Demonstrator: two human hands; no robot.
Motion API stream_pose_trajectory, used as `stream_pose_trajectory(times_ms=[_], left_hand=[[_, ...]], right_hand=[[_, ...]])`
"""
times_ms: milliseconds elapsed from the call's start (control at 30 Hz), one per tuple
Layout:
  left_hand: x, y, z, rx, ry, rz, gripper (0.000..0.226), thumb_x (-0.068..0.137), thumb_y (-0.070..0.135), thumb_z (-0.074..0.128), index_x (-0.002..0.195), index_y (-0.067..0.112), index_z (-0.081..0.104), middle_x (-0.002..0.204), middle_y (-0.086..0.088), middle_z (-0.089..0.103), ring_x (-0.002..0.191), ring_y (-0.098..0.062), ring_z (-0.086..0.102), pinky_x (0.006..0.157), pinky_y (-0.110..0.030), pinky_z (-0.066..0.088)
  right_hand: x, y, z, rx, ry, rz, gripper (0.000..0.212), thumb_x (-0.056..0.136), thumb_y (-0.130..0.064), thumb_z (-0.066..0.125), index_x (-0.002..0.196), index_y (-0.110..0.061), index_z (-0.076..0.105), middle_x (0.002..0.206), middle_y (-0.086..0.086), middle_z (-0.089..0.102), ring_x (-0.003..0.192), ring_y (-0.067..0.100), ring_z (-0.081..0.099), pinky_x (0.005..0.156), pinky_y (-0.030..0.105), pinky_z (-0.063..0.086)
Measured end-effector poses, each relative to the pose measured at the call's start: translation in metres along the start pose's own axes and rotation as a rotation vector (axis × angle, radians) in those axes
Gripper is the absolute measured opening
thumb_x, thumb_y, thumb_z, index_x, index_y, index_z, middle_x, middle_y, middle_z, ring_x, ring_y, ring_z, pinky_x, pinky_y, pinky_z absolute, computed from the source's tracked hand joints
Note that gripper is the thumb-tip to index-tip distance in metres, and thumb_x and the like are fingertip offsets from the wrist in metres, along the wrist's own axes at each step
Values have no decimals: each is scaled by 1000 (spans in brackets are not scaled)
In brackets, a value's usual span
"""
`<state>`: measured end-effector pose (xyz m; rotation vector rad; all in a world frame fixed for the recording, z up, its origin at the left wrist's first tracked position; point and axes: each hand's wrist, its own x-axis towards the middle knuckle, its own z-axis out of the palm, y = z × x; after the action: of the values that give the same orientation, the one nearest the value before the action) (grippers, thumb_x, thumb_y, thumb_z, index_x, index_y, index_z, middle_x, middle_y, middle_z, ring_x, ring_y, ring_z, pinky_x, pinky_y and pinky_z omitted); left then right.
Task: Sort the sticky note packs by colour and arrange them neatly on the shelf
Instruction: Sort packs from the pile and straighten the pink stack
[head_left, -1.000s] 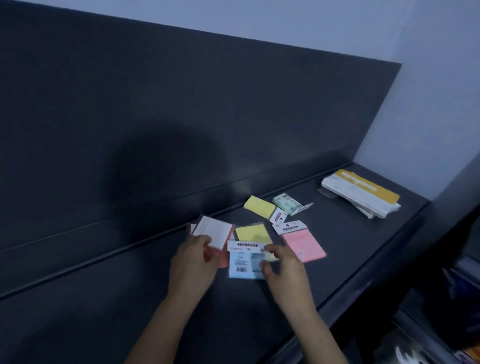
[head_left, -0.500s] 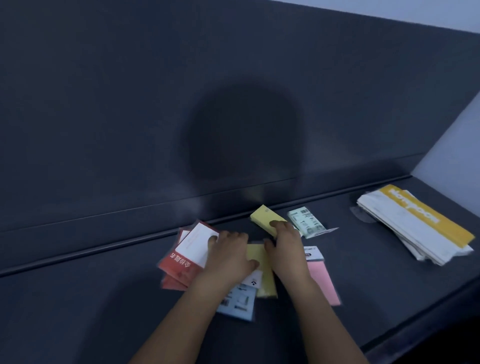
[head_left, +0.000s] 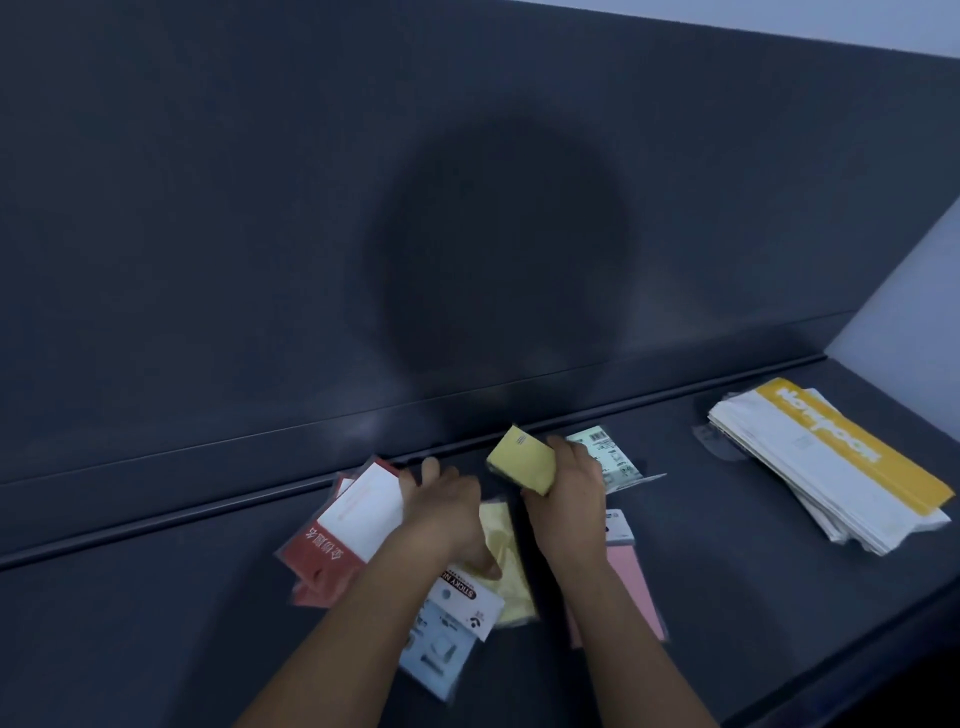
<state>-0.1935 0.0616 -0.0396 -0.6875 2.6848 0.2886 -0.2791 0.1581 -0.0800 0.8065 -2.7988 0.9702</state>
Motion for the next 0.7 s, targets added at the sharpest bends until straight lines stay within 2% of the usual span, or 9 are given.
stream_pose_trajectory(times_ms=[100, 167, 233, 367, 433, 500, 567, 633, 700], left_hand=[[-5, 1, -8, -178, 120, 13, 50, 67, 49, 75, 98, 20, 49, 112, -1, 50, 116, -21, 36, 104, -36, 26], [-12, -6, -20, -489, 243, -16, 36, 71, 38, 76, 76, 24, 43, 92, 1, 54, 93, -18, 48, 76, -29, 37], [-23, -16, -32, -685, 350, -48, 34, 74, 29, 75, 68, 23, 42, 76, 3, 53, 77, -18, 51, 63, -28, 34], [-55, -41, -37, -1123, 522, -178, 16, 83, 19, 69, 86, 13, 54, 82, -3, 66, 73, -19, 62, 62, -30, 46], [-77, -52, -33, -1402, 615, -246, 7, 89, 14, 61, 95, 12, 57, 86, -4, 69, 68, -16, 66, 54, -26, 49], [-98, -62, -22, -1615, 690, -313, 9, 93, 11, 54, 97, 8, 61, 75, 0, 70, 57, -9, 66, 44, -18, 46], [-120, -74, -10, -1775, 749, -382, 13, 94, 9, 50, 94, 7, 63, 68, 4, 71, 53, -5, 64, 44, -16, 46], [-141, -89, 4, -1866, 804, -473, 14, 94, 9, 50, 95, 9, 64, 71, 4, 72, 57, -7, 66, 54, -23, 48], [-164, -107, 18, -1913, 892, -591, 12, 93, 10, 51, 94, 12, 63, 73, 2, 71, 60, -12, 64, 56, -27, 45]], right_hand=[[-8, -3, -11, 126, 142, -22, 58, 69, 3, 65, 125, -6, 53, 119, 9, 52, 110, 27, 48, 95, 30, 34], [-10, -6, -22, 242, 146, 27, 59, 69, 1, 68, 126, -6, 52, 116, 5, 46, 104, 20, 47, 88, 18, 35], [-9, -10, -33, 444, 13, 156, 58, 69, -2, 71, 123, -13, 53, 114, 2, 43, 96, 13, 47, 76, 10, 37], [-15, -27, -54, 1051, -296, 452, 35, 75, 0, 71, 101, -19, 59, 89, 3, 66, 73, 15, 60, 62, 20, 49], [-21, -39, -55, 1162, -381, 481, 29, 79, -7, 69, 107, -12, 61, 81, 4, 67, 64, 14, 59, 55, 24, 47], [-30, -53, -50, 1199, -440, 433, 35, 77, -14, 70, 110, -9, 61, 82, 7, 68, 62, 15, 60, 51, 24, 45], [-42, -71, -42, 1256, -526, 404, 36, 73, -17, 69, 108, -11, 63, 89, 7, 72, 67, 14, 66, 54, 23, 49], [-57, -90, -30, 1354, -637, 421, 28, 79, -15, 64, 106, -11, 66, 89, 9, 73, 65, 14, 68, 55, 25, 53], [-76, -113, -17, 1420, -711, 473, 26, 83, -13, 61, 109, -8, 66, 92, 15, 72, 76, 28, 69, 71, 42, 57]])
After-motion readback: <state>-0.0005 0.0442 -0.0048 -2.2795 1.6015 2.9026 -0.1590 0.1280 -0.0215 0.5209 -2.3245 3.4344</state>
